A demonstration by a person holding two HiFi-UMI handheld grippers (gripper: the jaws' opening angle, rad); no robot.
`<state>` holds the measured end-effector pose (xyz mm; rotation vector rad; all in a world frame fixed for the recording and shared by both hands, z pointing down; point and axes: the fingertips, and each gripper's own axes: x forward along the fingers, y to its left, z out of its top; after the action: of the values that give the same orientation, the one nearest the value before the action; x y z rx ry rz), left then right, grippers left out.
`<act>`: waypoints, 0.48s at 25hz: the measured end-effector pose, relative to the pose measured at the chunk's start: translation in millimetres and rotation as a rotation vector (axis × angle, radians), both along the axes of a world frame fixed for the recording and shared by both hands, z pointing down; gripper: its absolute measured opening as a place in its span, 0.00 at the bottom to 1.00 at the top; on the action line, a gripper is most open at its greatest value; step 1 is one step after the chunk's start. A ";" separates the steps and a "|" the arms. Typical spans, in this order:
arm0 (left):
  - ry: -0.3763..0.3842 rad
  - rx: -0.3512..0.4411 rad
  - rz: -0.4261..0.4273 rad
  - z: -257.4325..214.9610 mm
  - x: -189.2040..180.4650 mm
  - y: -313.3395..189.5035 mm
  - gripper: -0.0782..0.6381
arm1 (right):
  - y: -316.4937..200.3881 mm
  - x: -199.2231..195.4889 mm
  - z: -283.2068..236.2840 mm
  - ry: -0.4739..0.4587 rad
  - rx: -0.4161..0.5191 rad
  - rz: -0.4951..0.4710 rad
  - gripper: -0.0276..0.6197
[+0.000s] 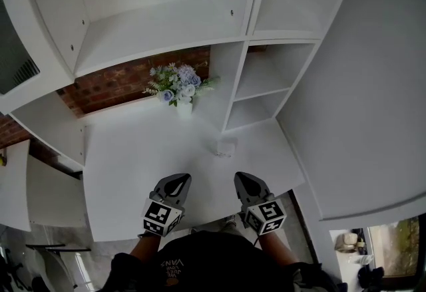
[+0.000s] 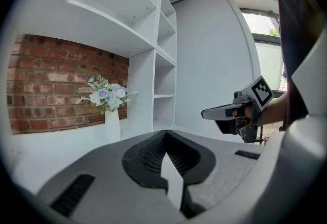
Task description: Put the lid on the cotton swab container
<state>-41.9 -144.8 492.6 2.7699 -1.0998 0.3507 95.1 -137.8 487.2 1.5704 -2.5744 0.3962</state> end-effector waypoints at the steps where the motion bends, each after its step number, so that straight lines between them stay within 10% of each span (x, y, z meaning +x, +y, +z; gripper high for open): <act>1: 0.001 0.002 0.006 -0.2 -1.7 3.4 0.12 | 3.7 -2.2 0.1 -0.001 0.000 0.006 0.04; 12: 0.003 0.011 0.056 2.5 -22.2 28.2 0.12 | 34.1 -25.5 -2.0 0.018 0.015 0.035 0.04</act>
<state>-64.1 -116.6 495.1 2.8142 -1.0277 0.3482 69.6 -103.6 485.2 1.6185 -2.5450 0.3651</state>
